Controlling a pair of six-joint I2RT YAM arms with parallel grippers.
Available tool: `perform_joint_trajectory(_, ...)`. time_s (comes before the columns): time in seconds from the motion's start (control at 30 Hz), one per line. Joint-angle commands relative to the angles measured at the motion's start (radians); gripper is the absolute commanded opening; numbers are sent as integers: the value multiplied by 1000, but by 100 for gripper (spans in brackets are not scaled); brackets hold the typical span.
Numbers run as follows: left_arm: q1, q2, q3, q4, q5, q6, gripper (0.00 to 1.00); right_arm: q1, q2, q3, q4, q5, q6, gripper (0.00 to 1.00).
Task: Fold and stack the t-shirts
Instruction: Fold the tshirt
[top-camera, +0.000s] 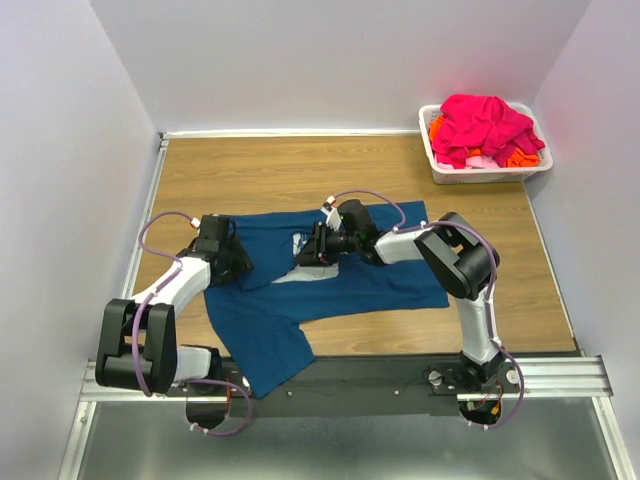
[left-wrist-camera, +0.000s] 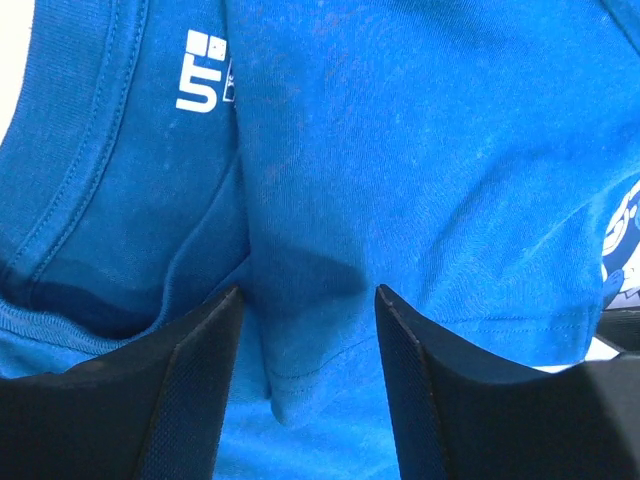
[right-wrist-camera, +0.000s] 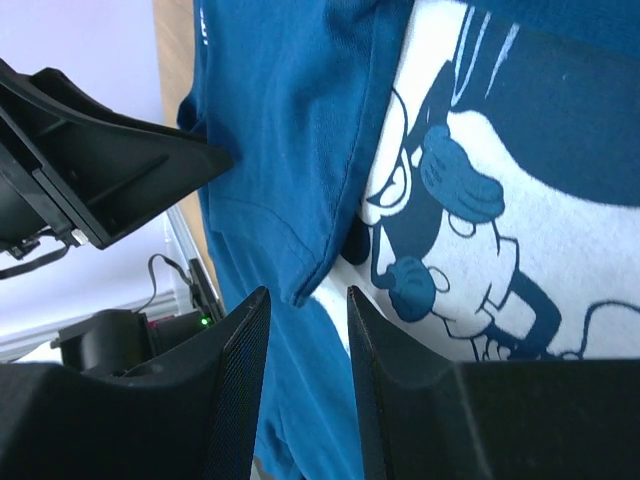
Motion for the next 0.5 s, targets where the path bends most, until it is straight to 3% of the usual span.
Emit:
perform_joint_trajectory(0.0,-8,31,-20,14,-25,-20,61,17,39,38,42,-30,22,44)
perform_joint_trajectory(0.23,-14,20,-14,3,-19,-22,39,31,64,60,42,-30,33,44)
perform_joint_trajectory(0.47,-23,-29,14,-54,-19,-25,43,35,64,58,42,-30,35,44)
